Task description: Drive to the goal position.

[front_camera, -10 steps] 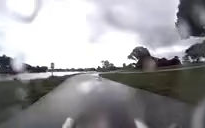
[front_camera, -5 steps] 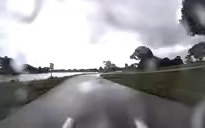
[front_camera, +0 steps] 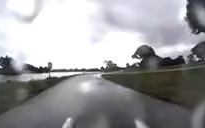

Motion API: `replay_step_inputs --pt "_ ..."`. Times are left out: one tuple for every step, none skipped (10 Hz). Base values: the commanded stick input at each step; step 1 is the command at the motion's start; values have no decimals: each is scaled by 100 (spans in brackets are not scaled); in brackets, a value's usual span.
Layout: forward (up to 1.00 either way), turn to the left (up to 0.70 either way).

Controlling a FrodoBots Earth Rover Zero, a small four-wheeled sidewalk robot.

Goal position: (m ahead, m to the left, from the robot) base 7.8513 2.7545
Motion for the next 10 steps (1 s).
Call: replay_step_inputs --pt "100 0" --pt "100 10" --pt "100 40" --pt "100 40" --pt "100 35" --pt "100 5" --pt "100 0" --pt "100 15" --pt "100 40" --pt "100 40"
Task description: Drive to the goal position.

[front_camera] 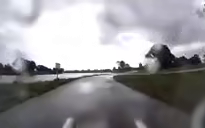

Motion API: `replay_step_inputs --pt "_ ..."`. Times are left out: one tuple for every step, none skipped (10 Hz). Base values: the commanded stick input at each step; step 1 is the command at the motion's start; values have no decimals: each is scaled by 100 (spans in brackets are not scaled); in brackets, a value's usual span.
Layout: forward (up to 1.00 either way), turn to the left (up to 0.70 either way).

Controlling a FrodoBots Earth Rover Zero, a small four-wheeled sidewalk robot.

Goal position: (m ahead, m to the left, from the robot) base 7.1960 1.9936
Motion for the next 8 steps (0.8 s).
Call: replay_step_inputs --pt "100 38" --pt "100 22" --pt "100 0" --pt "100 0" --pt "100 0" --pt "100 0" --pt "100 0" --pt "100 0"
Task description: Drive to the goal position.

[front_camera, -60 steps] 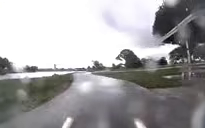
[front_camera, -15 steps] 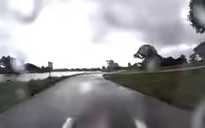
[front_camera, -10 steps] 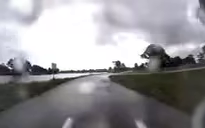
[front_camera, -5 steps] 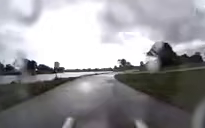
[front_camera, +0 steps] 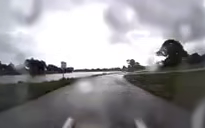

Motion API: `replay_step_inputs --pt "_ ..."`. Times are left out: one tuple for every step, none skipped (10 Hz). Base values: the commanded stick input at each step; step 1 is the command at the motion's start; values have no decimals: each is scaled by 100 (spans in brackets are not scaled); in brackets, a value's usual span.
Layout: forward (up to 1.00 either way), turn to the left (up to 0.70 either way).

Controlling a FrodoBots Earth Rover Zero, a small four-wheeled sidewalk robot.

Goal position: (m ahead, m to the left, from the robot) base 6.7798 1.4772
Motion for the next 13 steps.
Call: replay_step_inputs --pt "100 0" --pt "100 0" --pt "100 0" --pt "100 0" --pt "100 0" --pt "100 0" --pt "100 0" --pt "100 0" --pt "100 0" --pt "100 0" --pt "100 0" --pt "100 0" --pt "100 0"
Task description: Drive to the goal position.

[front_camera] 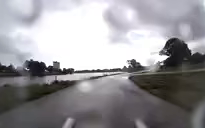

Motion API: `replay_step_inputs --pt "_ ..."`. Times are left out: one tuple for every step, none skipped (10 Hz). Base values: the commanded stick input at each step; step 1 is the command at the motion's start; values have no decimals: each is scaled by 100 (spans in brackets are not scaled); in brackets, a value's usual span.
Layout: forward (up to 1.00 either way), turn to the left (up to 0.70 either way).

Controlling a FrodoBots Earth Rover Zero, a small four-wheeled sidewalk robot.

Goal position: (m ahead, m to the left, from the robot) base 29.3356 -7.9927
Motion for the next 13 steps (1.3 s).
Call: replay_step_inputs --pt "100 0" --pt "100 0" --pt "100 0" --pt "100 0" --pt "100 0" --pt "100 0" --pt "100 0" --pt "100 0" --pt "100 0" --pt "100 0" --pt "100 -2" --pt "100 -19" --pt "100 -39"
